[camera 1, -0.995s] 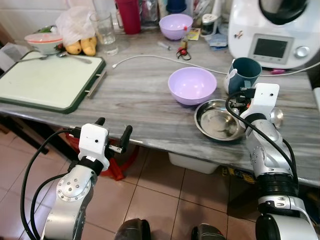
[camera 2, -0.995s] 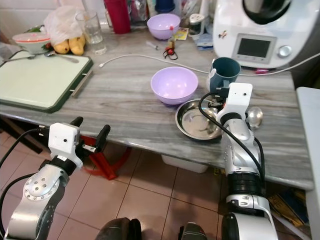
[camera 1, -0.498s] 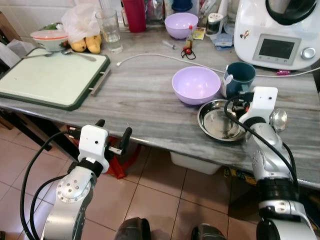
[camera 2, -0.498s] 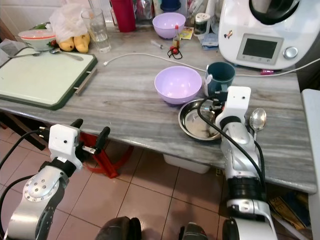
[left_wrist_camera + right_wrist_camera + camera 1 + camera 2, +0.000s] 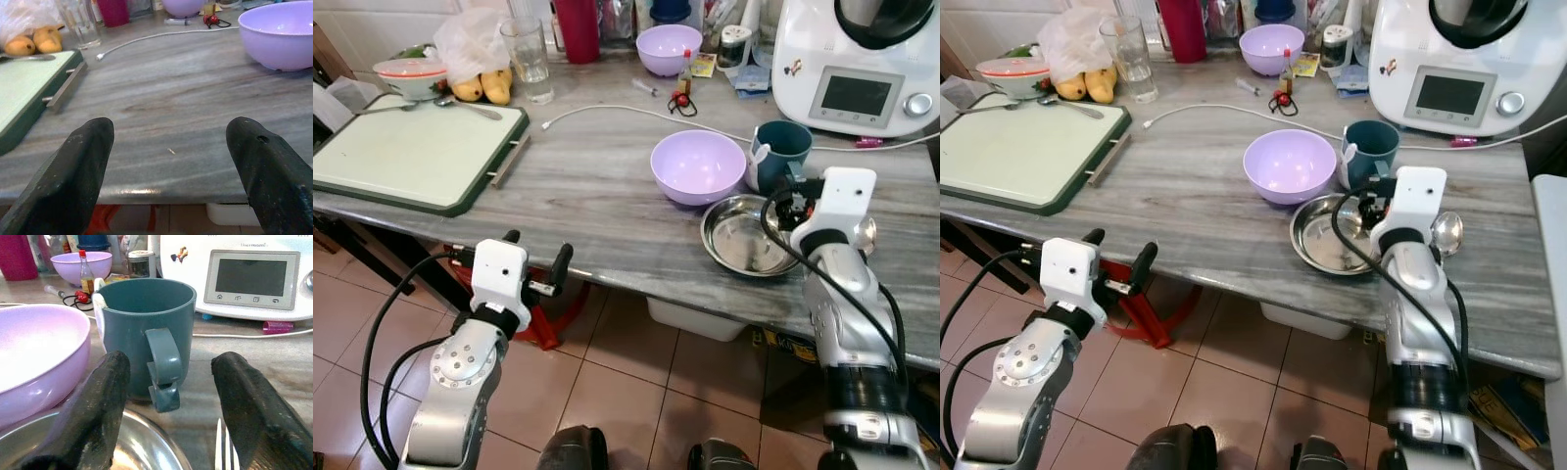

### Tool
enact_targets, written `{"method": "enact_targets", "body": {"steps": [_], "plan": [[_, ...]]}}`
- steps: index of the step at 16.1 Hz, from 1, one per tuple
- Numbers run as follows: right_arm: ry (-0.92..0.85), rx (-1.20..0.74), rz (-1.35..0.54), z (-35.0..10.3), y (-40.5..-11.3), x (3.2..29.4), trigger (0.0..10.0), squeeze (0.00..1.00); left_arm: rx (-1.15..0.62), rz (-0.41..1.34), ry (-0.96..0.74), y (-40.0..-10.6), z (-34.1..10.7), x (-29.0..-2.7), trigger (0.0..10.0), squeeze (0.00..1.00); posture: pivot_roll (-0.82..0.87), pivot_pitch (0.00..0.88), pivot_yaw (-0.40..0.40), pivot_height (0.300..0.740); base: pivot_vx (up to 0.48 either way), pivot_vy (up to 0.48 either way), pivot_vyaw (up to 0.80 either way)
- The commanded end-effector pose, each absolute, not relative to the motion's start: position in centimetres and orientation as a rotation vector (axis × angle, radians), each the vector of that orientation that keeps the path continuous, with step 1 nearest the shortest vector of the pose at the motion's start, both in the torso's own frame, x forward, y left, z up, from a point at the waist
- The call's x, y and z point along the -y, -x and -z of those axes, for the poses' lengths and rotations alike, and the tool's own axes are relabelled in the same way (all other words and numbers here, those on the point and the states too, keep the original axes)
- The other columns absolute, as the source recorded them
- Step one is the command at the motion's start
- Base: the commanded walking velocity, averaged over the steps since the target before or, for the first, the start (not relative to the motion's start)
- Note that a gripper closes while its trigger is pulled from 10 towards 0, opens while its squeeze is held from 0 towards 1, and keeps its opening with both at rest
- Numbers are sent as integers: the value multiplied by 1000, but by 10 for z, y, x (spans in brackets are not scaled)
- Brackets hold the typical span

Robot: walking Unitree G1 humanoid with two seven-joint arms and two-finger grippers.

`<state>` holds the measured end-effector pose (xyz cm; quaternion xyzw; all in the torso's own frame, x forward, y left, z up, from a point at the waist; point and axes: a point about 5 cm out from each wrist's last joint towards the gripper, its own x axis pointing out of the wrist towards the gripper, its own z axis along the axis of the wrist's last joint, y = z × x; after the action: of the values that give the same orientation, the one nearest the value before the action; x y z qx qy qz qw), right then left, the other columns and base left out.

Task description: Setting the table

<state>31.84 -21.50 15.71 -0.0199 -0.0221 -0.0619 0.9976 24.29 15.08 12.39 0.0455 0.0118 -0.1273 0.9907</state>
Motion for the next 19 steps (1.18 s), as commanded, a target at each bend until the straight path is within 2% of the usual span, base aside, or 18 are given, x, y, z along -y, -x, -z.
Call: {"method": "enact_targets", "body": {"steps": [1,5,12,13,14,17,19], "plan": [[32,52,126,-159,-313,213,10000,1000,-39,234,-77,-245,-122,-155,10000,0,43,59,82,740,0,0,0],[26,98,148,-159,-291,211,10000,1000,-26,204,-74,-255,-121,-153,10000,0,17,27,75,740,0,0,0],[19,119,96,-152,-262,183,10000,1000,-27,132,-61,-258,-115,-157,10000,0,1,0,73,740,0,0,0],[14,108,93,-149,-258,181,10000,188,-22,113,-63,-259,-115,-159,10000,0,0,0,68,740,0,0,0],[5,99,96,-147,-256,180,10000,0,-20,111,-56,-259,-114,-159,10000,0,-1,0,66,740,0,0,0],[-17,103,89,-148,-258,177,10000,0,-18,129,-38,-261,-114,-154,10000,0,-7,0,67,740,0,0,0],[-19,93,100,-147,-259,178,10000,0,-20,133,-37,-261,-113,-153,10000,0,-12,0,68,740,0,0,-709]]}}
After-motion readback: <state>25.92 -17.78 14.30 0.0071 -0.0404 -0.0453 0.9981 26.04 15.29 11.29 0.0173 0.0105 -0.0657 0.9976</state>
